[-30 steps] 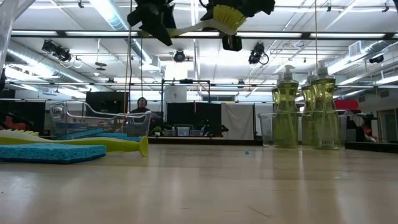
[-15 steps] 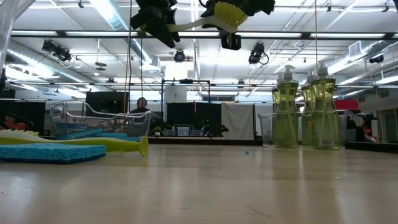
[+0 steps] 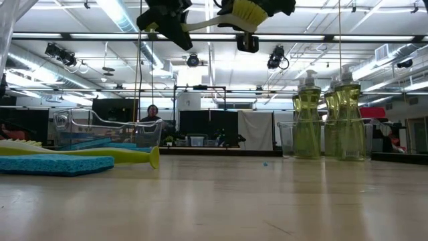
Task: Pick & Place Kitchen Sink Supplies
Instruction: Put the yellow dish brush into the white bin
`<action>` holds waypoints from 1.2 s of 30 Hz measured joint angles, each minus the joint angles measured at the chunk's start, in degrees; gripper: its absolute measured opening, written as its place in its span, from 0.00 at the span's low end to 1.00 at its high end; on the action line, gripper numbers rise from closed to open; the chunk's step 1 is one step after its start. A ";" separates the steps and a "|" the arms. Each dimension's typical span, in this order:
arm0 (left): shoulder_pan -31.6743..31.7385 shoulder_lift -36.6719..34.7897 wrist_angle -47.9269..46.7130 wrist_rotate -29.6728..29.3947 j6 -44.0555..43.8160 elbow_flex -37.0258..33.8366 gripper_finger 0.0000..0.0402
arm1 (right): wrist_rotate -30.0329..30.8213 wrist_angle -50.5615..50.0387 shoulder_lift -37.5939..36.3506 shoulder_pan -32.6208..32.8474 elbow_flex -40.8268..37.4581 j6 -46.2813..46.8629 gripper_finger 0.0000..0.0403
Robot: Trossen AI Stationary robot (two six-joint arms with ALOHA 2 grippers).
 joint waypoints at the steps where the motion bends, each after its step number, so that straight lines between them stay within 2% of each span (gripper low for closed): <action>1: -0.02 0.00 0.00 -0.02 0.29 0.00 0.19 | -0.11 -0.07 -0.02 0.03 0.00 0.00 0.13; 8: 0.06 0.00 0.20 -0.33 0.77 0.00 0.19 | 0.25 0.08 -0.09 -0.02 0.00 -1.05 0.13; 10: 0.05 0.00 0.26 -0.54 0.63 0.00 0.20 | 0.34 0.08 -0.09 0.00 0.00 -1.20 0.15; 18: 0.10 -0.03 0.32 -0.52 0.23 0.00 0.16 | 0.64 3.54 -0.09 0.01 0.02 0.69 0.46; 24: -0.03 -0.04 -0.57 -0.35 0.25 0.00 0.15 | -0.07 6.04 -0.86 -0.47 0.02 0.72 0.60; 30: -0.81 -0.52 -4.93 -0.40 -1.80 0.00 0.15 | -3.16 6.65 -2.42 -2.79 0.02 3.83 0.63; 36: -3.34 -3.58 -8.51 0.81 -9.53 0.04 0.15 | -4.12 7.10 -5.15 -5.09 0.02 6.53 0.62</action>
